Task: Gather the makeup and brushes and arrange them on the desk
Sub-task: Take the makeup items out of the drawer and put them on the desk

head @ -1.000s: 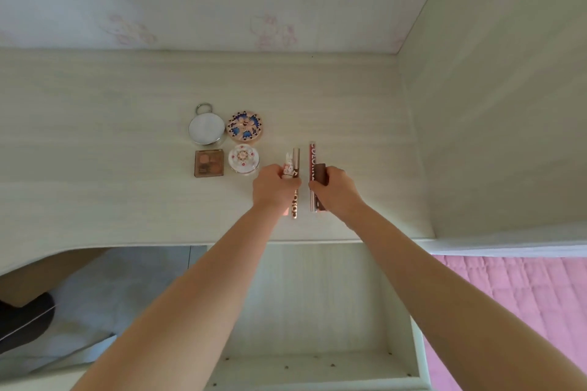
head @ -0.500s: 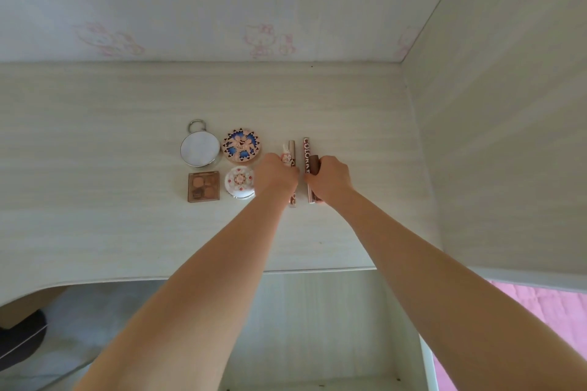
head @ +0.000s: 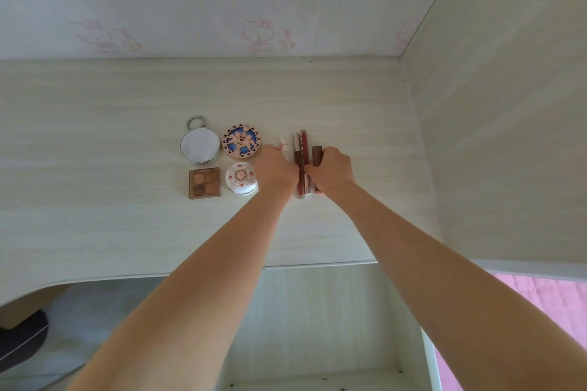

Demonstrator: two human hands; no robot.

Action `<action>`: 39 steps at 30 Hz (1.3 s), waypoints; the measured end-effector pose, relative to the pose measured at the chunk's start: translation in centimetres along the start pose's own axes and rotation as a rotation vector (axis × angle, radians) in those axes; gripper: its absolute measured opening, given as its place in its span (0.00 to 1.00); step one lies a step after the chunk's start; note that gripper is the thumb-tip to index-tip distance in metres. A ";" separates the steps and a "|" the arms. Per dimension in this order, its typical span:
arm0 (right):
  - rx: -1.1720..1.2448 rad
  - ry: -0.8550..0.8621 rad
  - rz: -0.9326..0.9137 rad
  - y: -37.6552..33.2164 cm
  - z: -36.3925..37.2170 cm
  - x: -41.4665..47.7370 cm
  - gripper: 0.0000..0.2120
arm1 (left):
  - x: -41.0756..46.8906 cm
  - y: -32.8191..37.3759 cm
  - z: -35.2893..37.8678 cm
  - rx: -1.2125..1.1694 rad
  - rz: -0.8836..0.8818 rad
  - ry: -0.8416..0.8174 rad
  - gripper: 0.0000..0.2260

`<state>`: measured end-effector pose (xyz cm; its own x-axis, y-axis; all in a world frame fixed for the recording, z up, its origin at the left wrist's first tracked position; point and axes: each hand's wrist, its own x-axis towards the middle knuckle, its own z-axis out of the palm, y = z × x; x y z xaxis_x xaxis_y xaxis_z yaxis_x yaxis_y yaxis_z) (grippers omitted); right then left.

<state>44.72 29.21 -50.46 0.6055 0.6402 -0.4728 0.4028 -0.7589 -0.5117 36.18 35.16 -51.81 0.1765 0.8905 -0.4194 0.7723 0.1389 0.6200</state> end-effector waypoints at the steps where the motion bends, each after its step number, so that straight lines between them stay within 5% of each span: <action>1: 0.002 0.004 0.009 0.0 0.0 0.0 0.06 | -0.2 0.0 0.0 0.006 0.024 0.013 0.08; 15: -0.038 0.012 -0.052 0.1 -1.0 -1.0 0.11 | -1.8 -0.3 -0.9 0.126 0.135 -0.061 0.12; 24: -0.233 0.022 -0.236 2.5 -1.6 -5.2 0.16 | -5.1 -1.8 -2.8 0.302 0.389 -0.043 0.14; 32: -0.410 0.061 -0.460 8.2 -0.9 -12.8 0.21 | -13.9 -7.7 -4.1 0.385 0.591 0.027 0.20; 39: -0.446 0.011 -0.582 14.9 1.6 -20.0 0.21 | -23.0 -14.8 -2.8 0.392 0.559 -0.025 0.19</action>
<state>37.47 5.29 -49.75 0.2144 0.9549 -0.2054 0.9011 -0.2745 -0.3355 19.00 13.84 -49.53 0.6235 0.7720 -0.1239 0.7241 -0.5104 0.4638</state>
